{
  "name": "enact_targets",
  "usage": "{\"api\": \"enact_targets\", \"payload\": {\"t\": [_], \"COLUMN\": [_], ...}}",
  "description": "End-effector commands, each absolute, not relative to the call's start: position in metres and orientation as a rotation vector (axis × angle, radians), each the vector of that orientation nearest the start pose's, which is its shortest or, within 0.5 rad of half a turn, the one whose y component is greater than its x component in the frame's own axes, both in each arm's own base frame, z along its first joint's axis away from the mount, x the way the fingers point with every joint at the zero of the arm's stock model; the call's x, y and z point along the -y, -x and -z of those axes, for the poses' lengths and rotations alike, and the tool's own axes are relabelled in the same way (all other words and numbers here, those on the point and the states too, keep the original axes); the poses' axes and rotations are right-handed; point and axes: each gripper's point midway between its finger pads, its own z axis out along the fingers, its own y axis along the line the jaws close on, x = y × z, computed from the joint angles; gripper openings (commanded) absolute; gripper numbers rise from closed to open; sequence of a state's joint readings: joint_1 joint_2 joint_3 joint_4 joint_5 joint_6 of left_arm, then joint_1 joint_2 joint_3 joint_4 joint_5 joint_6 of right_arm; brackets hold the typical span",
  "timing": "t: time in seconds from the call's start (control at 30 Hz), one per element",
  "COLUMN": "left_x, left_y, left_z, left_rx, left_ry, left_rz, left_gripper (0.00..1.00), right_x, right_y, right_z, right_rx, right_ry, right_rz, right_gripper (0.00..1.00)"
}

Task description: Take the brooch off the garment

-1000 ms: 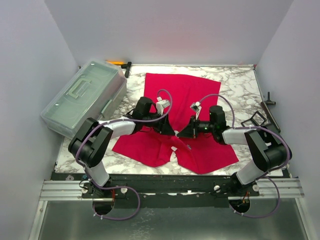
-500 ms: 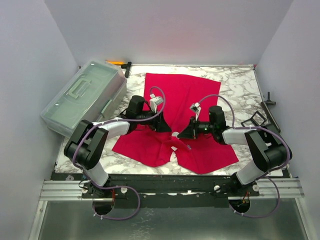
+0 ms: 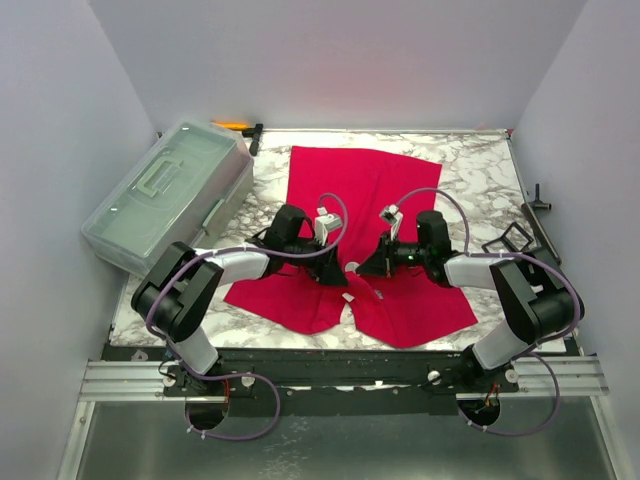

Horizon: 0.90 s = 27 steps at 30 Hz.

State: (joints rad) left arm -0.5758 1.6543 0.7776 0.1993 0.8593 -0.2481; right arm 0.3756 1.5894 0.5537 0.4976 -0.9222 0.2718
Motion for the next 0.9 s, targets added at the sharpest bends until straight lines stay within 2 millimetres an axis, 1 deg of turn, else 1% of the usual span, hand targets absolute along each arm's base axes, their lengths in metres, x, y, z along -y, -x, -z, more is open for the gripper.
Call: {"api": "enact_targets", "payload": {"t": [0.0, 0.07, 0.17, 0.37, 0.6, 0.87], "left_x": [0.32, 0.32, 0.32, 0.319, 0.316, 0.314], "left_y": [-0.226, -0.227, -0.224, -0.222, -0.218, -0.211], "left_z": [-0.076, -0.077, -0.081, -0.083, -0.084, -0.089], "left_rx": [-2.17, -2.166, -2.149, -2.142, -2.144, -2.132], "left_ry": [-0.926, -0.926, -0.94, -0.95, -0.97, -0.994], "left_rz": [1.353, 1.346, 1.359, 1.371, 1.38, 1.421], "left_gripper": [0.45, 0.34, 0.2, 0.0, 0.0, 0.0], "right_x": [-0.255, -0.254, -0.251, -0.249, -0.246, -0.246], "right_y": [-0.26, -0.26, -0.262, -0.267, -0.276, -0.289], "right_z": [-0.074, -0.071, -0.067, -0.062, -0.061, -0.07], "right_rx": [-2.039, -2.043, -2.043, -2.044, -2.047, -2.041], "right_ry": [0.713, 0.729, 0.762, 0.798, 0.786, 0.78], "right_rz": [-1.27, -1.248, -1.2, -1.124, -1.063, -1.012], "right_gripper": [0.01, 0.0, 0.01, 0.01, 0.01, 0.01]}}
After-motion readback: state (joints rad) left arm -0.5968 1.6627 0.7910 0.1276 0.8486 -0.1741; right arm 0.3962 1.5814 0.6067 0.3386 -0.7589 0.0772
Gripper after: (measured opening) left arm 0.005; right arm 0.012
